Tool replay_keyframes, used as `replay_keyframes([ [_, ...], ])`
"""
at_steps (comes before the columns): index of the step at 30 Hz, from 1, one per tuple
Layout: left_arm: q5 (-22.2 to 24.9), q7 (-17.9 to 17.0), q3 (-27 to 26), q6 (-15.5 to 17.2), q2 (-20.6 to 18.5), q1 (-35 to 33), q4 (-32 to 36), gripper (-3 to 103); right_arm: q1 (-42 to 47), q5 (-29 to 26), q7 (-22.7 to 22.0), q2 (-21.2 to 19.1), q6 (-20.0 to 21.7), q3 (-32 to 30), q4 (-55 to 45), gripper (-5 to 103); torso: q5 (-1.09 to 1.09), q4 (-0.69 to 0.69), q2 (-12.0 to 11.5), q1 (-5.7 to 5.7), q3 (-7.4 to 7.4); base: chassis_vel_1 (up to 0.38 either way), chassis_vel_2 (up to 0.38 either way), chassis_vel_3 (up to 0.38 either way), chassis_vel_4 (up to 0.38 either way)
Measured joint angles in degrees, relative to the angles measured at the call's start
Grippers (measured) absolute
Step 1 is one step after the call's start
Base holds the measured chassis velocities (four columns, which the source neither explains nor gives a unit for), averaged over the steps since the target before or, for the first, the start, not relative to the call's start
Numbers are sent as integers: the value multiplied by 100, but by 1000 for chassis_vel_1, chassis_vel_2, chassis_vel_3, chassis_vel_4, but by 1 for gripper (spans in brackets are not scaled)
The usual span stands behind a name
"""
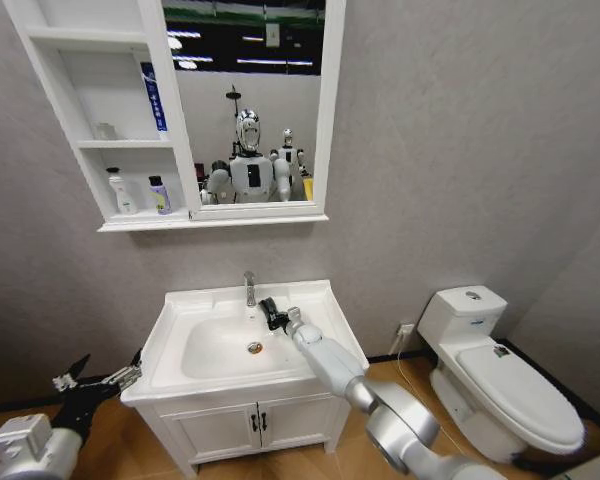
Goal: Move facial cleanser and shampoo from washbasin to cabinet, then wipe washbasin with towel.
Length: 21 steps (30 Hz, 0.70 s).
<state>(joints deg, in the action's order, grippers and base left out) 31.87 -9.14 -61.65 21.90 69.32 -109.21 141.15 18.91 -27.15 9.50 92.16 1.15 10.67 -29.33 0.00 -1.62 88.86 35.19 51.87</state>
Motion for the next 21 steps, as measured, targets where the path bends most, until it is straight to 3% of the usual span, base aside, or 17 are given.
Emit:
replay_keyframes([
  [13, 0, 0, 0, 0, 0, 0, 0, 100, 58, -151, -271, -142, 147, -236, -668, 3, 0, 3, 0, 0, 1, 0, 0, 0, 0],
  [19, 0, 0, 1, 0, 0, 0, 0, 100, 634, -426, -592, -655, 421, -209, -1621, 3, 0, -2, -1, 1, 1, 0, 0, 0, 0],
  [21, 0, 0, 0, 0, 0, 0, 0, 100, 1003, -744, -955, -880, 719, -86, -2415, 3, 1, -1, 0, 1, 0, 0, 0, 0, 0],
])
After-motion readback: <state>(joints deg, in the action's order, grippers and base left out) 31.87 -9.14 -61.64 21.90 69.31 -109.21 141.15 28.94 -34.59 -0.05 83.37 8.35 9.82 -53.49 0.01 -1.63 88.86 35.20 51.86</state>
